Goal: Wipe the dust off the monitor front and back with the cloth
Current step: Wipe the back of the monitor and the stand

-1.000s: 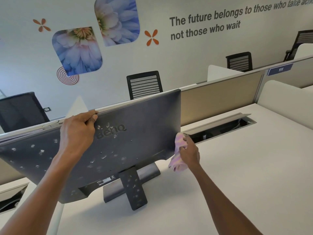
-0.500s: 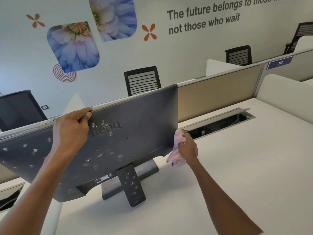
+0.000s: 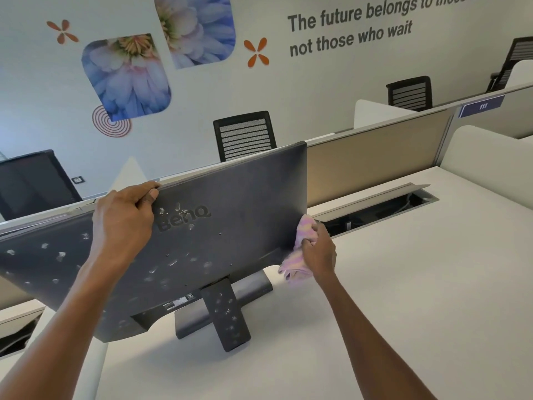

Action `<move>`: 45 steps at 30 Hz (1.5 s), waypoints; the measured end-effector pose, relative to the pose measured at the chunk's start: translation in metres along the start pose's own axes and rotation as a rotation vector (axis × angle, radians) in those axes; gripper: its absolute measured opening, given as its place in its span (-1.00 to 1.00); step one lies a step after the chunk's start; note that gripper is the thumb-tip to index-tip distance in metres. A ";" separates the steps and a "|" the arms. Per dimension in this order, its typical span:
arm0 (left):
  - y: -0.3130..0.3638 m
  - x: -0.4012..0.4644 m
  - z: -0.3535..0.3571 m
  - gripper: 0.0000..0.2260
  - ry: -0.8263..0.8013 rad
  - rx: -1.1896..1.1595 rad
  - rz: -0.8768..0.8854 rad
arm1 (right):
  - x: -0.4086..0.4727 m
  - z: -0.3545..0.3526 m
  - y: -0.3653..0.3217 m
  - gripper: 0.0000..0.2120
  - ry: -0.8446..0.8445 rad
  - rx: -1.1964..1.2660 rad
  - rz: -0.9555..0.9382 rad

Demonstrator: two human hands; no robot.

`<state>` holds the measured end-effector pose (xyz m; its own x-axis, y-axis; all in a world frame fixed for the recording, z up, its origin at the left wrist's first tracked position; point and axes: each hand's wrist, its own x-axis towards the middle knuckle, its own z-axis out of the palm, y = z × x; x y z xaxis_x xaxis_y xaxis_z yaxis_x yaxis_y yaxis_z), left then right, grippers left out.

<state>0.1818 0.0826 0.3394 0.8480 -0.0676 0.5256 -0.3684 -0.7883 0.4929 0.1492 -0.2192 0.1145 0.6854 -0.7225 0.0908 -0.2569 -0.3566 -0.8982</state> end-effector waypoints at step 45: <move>0.012 -0.005 -0.004 -0.76 -0.019 -0.025 -0.023 | -0.091 0.079 -0.018 -0.64 -0.005 0.100 0.157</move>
<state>0.1717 0.0763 0.3458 0.8634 -0.0618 0.5007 -0.3579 -0.7745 0.5217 0.1454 -0.1002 0.0885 0.6454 -0.7618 -0.0555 -0.2920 -0.1790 -0.9395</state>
